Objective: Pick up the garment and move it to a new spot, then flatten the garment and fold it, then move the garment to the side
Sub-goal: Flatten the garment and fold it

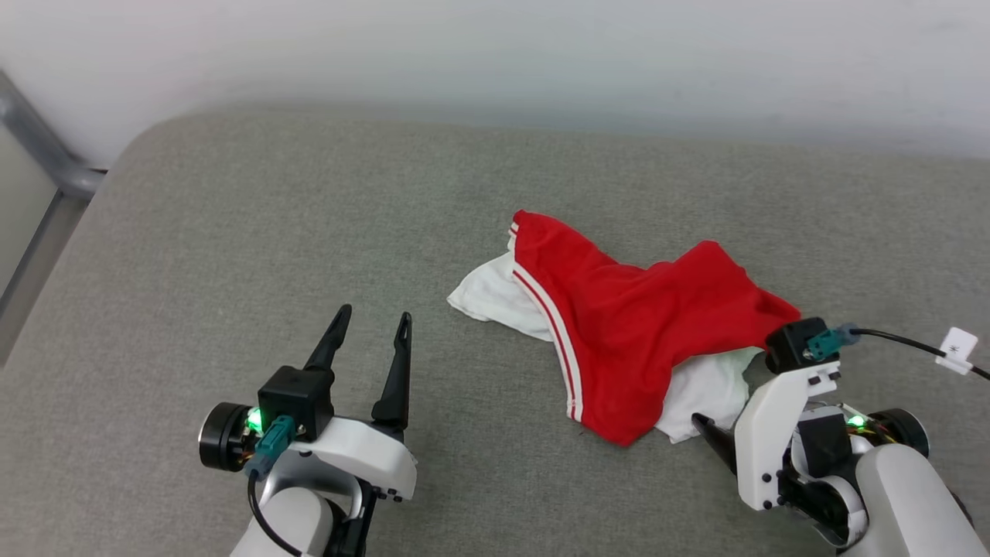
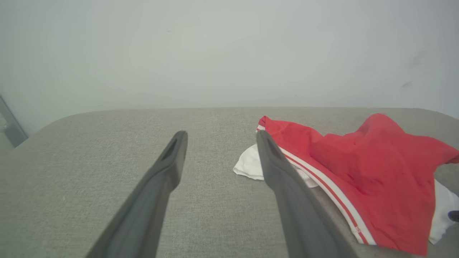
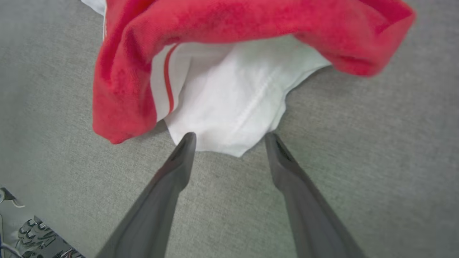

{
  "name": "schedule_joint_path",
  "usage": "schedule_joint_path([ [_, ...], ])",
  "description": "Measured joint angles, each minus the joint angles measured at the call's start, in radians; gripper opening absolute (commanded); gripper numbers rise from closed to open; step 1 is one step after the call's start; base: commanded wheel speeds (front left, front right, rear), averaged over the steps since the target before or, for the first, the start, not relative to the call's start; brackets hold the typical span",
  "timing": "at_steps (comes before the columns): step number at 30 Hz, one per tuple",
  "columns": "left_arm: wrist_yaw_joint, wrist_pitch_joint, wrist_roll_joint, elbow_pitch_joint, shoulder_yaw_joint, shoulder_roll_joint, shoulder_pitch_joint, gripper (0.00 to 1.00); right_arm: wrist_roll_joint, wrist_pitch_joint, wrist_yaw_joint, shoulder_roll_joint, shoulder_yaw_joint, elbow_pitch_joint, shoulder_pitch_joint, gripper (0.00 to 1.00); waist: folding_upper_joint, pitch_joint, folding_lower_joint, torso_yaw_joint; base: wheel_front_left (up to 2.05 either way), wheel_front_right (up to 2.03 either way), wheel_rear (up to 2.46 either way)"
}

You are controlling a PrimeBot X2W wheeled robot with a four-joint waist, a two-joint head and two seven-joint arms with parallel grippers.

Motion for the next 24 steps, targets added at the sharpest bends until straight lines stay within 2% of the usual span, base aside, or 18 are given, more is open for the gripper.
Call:
schedule_joint_path([
  [8, -0.002, -0.003, -0.002, 0.006, 0.002, -0.002, -0.021, 1.00, 0.004, 0.034, 0.000, 0.018, 0.032, 0.176, -0.066, 1.00, 0.0000, 0.041, 0.0000, 0.040, 0.00, 0.00, 0.00],
  [9, -0.002, -0.003, -0.002, 0.008, 0.003, -0.002, -0.021, 1.00, 0.008, 0.042, 0.000, 0.018, 0.035, 0.193, -0.074, 0.89, 0.0000, 0.044, 0.0000, 0.041, 0.00, 0.00, 0.00],
  [11, -0.001, -0.004, -0.002, 0.011, 0.004, -0.002, -0.021, 1.00, 0.018, 0.062, 0.000, 0.018, 0.043, 0.217, -0.088, 0.00, -0.0001, 0.047, 0.0000, 0.040, 0.00, 0.00, 0.00],
  [17, -0.001, -0.005, -0.002, 0.021, 0.003, -0.006, -0.021, 1.00, 0.039, 0.019, 0.000, 0.017, 0.064, 0.230, -0.100, 0.00, 0.0000, 0.036, 0.0000, 0.026, 0.00, 0.00, 0.00],
  [20, 0.000, -0.006, -0.002, 0.026, 0.003, -0.005, -0.020, 1.00, 0.041, -0.025, 0.000, 0.010, 0.054, 0.185, -0.095, 0.00, 0.0000, 0.020, 0.0000, 0.017, 0.00, 0.00, 0.00],
  [24, 0.004, -0.006, -0.004, 0.030, 0.005, -0.004, 0.000, 1.00, 0.040, -0.037, 0.000, -0.029, -0.014, 0.073, -0.055, 0.00, 0.0000, -0.008, 0.0000, 0.003, 0.00, 0.00, 0.00],
])
